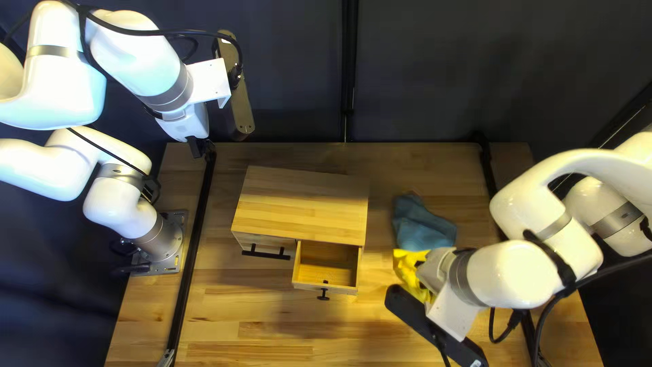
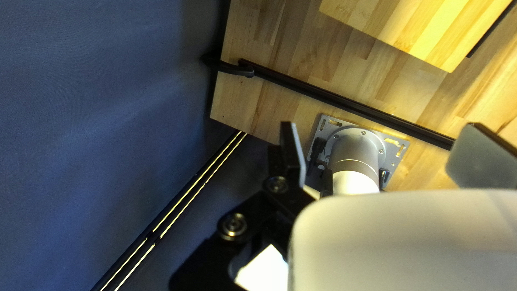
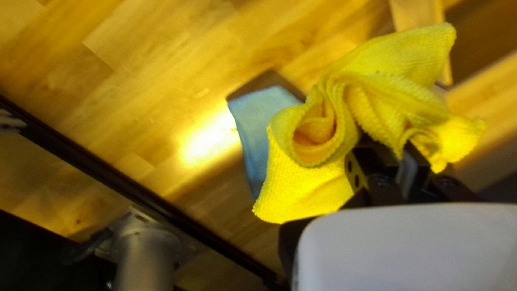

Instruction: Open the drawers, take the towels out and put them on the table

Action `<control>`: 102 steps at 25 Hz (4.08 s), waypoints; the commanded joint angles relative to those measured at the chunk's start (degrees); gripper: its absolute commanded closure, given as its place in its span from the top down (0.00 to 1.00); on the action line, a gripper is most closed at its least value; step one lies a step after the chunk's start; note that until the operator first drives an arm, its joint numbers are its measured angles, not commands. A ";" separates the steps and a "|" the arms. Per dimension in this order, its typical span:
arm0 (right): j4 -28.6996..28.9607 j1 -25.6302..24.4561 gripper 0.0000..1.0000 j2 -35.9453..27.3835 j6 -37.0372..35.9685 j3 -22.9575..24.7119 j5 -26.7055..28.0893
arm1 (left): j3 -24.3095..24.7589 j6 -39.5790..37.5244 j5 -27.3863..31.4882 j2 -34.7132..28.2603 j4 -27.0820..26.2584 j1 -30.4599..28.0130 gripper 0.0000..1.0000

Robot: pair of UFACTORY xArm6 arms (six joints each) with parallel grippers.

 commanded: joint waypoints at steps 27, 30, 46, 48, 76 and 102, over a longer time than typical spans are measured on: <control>-1.30 14.59 0.00 5.06 8.25 16.83 -15.81 | 0.00 0.00 0.00 0.00 0.00 0.00 1.00; -2.18 14.75 0.00 5.40 8.48 16.45 -15.22 | 0.00 0.00 0.00 0.00 0.00 0.00 1.00; -6.53 13.98 0.00 7.02 7.86 15.13 -15.41 | 0.00 0.00 0.00 0.00 0.00 0.00 1.00; -8.13 14.15 0.00 7.30 8.83 15.70 -16.25 | 0.00 0.00 0.00 0.00 0.00 0.00 1.00; -5.10 12.14 1.00 10.19 5.59 15.15 -21.36 | 0.00 0.00 0.00 0.00 0.00 0.00 1.00; -2.30 -6.07 1.00 19.13 -17.76 -8.08 -13.82 | 0.00 0.00 0.00 0.00 0.00 0.00 1.00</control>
